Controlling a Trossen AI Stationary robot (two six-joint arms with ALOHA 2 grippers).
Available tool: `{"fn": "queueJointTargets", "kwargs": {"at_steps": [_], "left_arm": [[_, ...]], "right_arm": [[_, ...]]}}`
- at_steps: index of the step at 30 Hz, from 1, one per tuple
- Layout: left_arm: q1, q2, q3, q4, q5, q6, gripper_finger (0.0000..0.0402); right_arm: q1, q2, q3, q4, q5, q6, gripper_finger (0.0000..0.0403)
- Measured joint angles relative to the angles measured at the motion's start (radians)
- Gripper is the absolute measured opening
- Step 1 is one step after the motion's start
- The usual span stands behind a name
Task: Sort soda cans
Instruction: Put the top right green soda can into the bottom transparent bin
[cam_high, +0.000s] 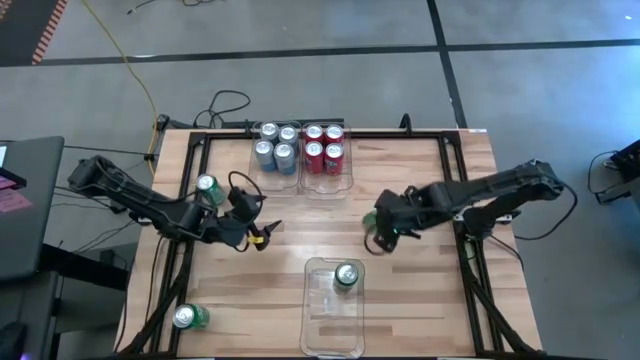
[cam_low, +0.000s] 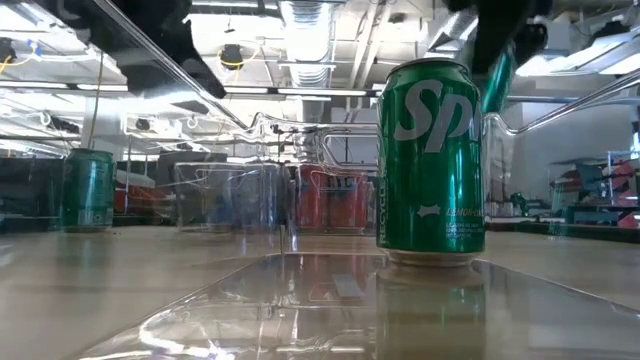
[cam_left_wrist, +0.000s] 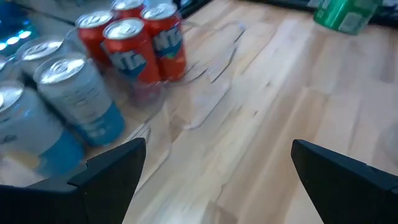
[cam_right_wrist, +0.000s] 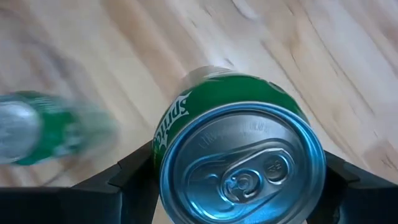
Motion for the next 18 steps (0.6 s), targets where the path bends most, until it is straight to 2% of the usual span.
{"fn": "queueJointTargets", "kwargs": {"at_steps": [6, 14, 18], "left_arm": [[-0.024, -0.008, 0.0, 0.04, 0.01, 0.005, 0.0398], [-0.025, 0.031, 0.0, 0.043, 0.063, -0.077, 0.0398], [-0.025, 0.056, 0.0, 0.046, 0.099, -0.099, 0.0398]], "right_arm": [[0.126, 0.0, 0.029, 0.161, 0.091, -0.055, 0.0304], [0.149, 0.055, 0.03, 0.471, 0.091, -0.268, 0.0304], [0.15, 0.116, 0.031, 0.58, 0.04, -0.341, 0.0304]]}}
